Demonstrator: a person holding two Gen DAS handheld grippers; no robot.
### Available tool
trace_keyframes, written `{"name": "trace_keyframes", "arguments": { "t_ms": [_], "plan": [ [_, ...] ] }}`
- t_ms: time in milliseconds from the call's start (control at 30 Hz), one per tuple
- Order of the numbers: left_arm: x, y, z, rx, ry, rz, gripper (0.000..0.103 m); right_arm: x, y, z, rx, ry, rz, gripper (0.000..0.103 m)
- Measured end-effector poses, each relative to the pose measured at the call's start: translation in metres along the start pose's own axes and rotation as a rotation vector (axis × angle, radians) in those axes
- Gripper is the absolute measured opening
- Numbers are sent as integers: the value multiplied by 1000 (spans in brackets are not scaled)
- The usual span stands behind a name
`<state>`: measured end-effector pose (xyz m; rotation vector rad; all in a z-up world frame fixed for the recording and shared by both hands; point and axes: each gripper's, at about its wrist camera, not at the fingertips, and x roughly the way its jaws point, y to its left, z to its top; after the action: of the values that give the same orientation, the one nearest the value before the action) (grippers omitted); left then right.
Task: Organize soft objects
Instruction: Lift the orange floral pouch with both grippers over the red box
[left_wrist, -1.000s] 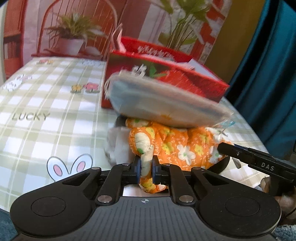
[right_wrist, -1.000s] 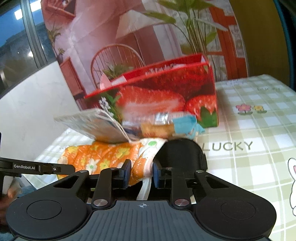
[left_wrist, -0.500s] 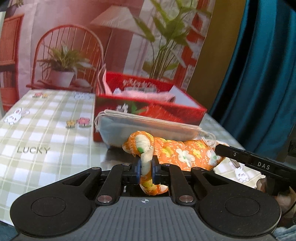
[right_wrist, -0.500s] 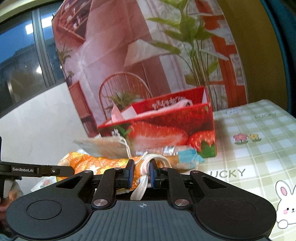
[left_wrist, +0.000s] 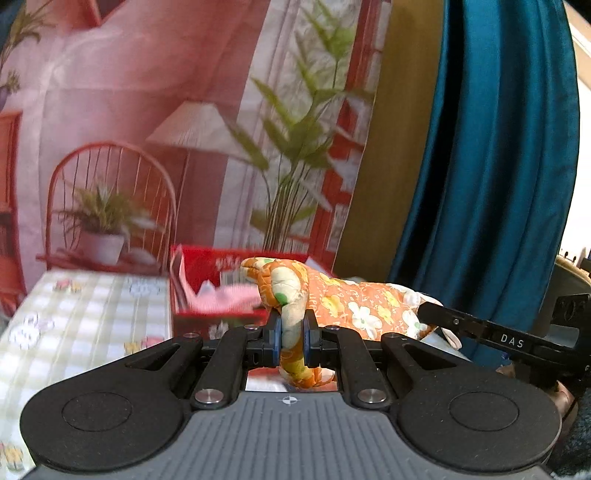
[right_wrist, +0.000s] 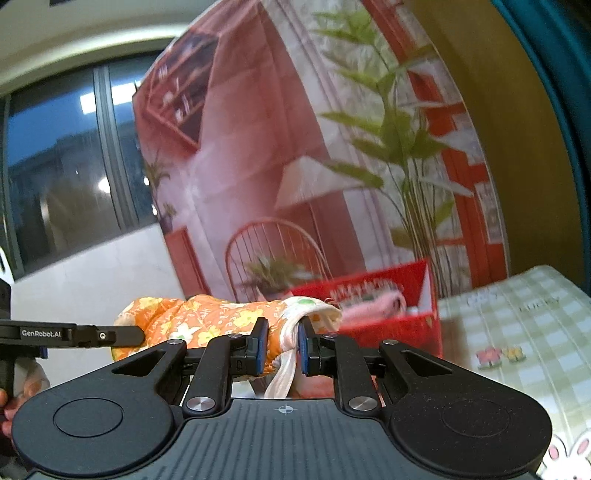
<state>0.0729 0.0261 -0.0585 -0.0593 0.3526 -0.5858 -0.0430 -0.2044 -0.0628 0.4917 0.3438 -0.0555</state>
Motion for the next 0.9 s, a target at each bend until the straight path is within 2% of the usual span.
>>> {"name": "trace_keyframes", "arguments": {
  "t_ms": [200,400,633,800,900],
  "plan": [
    [30,4,29,51,-21,24,12,21,-4,31,-24,-21,15,16],
    [83,25,55,40,19,62,12,67,-19,51,-58,3,-11,16],
    [161,55,60,-19,186,106,12,136,-47,62,-57,80,-67,16],
    [207,71,43,-55,334,121,12,185,-68,54,-39,229,-146,15],
    [226,82,40,-91,381,121,12,207,-80,47,-8,305,-191,15]
  ]
}}
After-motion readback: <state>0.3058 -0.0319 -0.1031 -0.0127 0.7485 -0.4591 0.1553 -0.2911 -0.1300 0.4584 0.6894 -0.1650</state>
